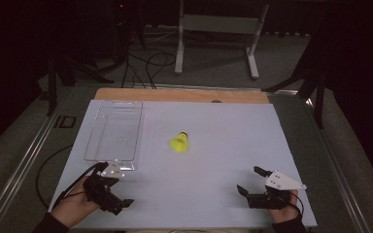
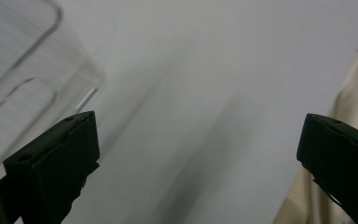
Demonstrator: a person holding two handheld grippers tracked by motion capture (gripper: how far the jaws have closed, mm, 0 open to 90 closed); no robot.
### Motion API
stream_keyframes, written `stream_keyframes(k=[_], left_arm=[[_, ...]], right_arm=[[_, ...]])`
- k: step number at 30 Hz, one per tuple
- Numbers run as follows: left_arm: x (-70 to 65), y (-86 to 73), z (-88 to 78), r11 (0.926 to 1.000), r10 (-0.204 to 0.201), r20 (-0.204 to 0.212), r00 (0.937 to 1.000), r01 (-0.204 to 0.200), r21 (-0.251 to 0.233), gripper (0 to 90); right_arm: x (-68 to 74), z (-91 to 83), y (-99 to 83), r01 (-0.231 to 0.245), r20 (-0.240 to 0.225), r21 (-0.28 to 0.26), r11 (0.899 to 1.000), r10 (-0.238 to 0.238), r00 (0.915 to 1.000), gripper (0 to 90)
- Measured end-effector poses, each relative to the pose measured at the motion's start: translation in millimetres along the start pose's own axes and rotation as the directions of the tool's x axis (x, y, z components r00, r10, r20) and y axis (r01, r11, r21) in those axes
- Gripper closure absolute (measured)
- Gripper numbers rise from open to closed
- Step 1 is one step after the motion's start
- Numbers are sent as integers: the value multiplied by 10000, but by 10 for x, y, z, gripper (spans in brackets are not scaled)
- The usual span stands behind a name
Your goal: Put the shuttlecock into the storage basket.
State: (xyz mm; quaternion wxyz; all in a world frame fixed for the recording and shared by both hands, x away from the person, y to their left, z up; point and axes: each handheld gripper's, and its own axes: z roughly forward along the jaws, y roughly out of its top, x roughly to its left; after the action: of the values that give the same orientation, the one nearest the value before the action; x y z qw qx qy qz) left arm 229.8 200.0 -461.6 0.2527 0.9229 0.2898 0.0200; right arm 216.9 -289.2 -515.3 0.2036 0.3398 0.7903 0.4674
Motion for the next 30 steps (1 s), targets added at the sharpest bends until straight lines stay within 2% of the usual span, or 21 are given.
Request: stream_keyframes(k=[9,17,18,19,24,28,30], left_arm=[[-30,147,36,9990,21,158,9999,-28,435,0],[-127,350,70,9932,506,119,9986,-516,1047,0],[-142,376,70,9924,583,135,9982,-594,1078,0],[-161,403,66,9918,719,-20,9974,-713,1064,0],[-208,527,65,9884,912,104,9958,-918,1209,0],[-240,688,102,9839,1172,244,9928,-1194,1331,0],[-251,745,116,9845,1215,266,9922,-1239,1241,0]], right_arm=[[0,2,-1,-25,-26,16,10000,25,10000,95],[-1,7,-4,-34,-49,31,10000,34,10000,95],[-1,6,-4,-36,-51,31,10000,36,10000,95],[-1,5,-3,-40,-49,30,10000,40,10000,95],[-1,4,-4,-68,-40,34,10000,69,10000,95],[1,3,0,-23,-62,23,10000,23,10000,95],[-2,1,-1,-36,-42,18,10000,36,10000,95]])
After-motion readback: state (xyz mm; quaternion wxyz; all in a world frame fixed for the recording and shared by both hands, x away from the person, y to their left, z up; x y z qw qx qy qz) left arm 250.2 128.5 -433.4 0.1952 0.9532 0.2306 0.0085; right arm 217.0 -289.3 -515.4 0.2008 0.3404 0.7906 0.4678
